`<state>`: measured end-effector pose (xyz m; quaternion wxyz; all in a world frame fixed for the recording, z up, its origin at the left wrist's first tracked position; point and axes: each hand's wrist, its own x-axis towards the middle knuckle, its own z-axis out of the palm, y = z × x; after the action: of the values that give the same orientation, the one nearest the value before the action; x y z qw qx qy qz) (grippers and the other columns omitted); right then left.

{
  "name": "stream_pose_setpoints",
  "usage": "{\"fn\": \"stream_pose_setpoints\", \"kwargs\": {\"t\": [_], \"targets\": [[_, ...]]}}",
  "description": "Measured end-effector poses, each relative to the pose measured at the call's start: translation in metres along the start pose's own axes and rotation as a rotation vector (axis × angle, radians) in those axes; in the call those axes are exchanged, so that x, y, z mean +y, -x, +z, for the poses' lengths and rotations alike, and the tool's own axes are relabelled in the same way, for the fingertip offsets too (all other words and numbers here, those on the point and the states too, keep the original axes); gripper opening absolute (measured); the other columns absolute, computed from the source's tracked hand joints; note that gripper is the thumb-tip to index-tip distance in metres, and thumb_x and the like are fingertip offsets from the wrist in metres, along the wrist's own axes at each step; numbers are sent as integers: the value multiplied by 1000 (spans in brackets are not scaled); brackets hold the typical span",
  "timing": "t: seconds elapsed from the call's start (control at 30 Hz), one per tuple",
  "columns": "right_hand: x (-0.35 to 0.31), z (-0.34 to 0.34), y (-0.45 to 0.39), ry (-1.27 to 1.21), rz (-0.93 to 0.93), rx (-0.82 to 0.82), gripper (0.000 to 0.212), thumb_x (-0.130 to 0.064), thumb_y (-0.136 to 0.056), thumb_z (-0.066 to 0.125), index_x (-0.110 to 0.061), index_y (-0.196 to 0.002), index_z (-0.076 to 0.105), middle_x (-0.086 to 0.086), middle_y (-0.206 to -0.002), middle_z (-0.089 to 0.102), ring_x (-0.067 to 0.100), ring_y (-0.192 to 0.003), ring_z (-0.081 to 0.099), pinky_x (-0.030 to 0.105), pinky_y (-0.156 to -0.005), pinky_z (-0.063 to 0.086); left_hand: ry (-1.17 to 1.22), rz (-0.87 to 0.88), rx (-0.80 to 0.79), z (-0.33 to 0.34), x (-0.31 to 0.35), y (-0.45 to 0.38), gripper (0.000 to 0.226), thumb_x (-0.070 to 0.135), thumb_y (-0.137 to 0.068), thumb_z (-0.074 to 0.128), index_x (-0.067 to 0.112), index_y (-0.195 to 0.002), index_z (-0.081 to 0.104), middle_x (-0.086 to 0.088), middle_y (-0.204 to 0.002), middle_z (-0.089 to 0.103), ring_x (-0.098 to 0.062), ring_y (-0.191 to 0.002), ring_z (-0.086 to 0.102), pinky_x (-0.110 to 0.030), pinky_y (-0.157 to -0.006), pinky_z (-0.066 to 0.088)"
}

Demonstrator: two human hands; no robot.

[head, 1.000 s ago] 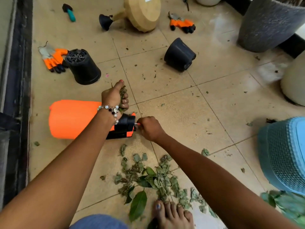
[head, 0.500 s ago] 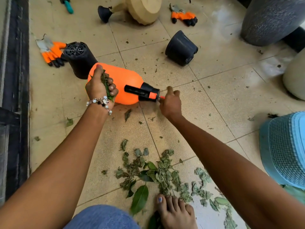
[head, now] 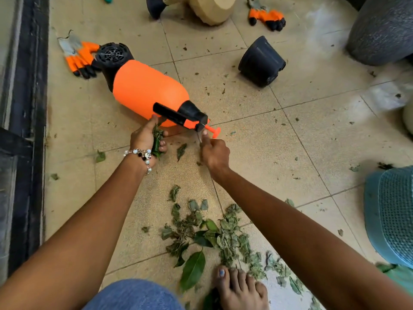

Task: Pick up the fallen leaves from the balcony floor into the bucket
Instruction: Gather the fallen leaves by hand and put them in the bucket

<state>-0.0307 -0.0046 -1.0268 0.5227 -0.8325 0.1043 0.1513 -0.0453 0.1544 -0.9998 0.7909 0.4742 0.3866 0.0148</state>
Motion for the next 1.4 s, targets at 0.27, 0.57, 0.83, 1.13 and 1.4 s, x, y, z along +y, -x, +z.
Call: {"fn": "stream_pose_setpoints", "kwargs": {"t": [0.27, 0.57, 0.83, 1.13, 1.4], "targets": [[15, 19, -9, 1111, -799, -522, 50, -3, -96, 41, -14, -144, 40, 14, -154, 28, 39, -142, 19, 49, -112, 32, -30, -90, 95, -24, -10, -4, 25, 31, -97, 52, 14, -82, 61, 0, -53, 51, -10, -33, 37, -11, -37, 26], [1, 1, 2, 201, -415, -144, 11, -3, -79, 74, -4, -90, 76, 8, -84, 74, 13, -74, 67, 23, -71, 50, -156, -268, 108, 4, -44, 10, 17, 22, -91, 64, 5, -88, 63, -11, -65, 60, -17, -40, 45, -18, -40, 36], [-17, 13, 27, -126, -195, -135, 13, -21, -91, 64, -12, -94, 74, 6, -94, 73, 17, -89, 68, 36, -86, 55, 138, -290, 78, 30, -42, 29, 26, 16, -97, 42, 3, -98, 64, -12, -91, 67, -24, -76, 64, -26, -52, 53], [-16, 16, 42, -320, -204, -119, 20, -33, -92, 63, -15, -99, 60, -3, -93, 67, 9, -86, 63, 23, -78, 50, 189, -195, -14, 49, -34, 62, 44, 34, -104, 34, 9, -75, 57, -8, -71, 62, -20, -71, 58, -30, -68, 48], [-7, 15, 13, -523, 134, 67, 6, -11, -89, 67, -5, -91, 66, 17, -92, 71, 28, -79, 67, 49, -79, 58, 47, -389, -387, 38, -23, 59, 95, 86, -80, 10, 13, -117, 58, -7, -102, 67, -25, -106, 64, -38, -100, 42]]}}
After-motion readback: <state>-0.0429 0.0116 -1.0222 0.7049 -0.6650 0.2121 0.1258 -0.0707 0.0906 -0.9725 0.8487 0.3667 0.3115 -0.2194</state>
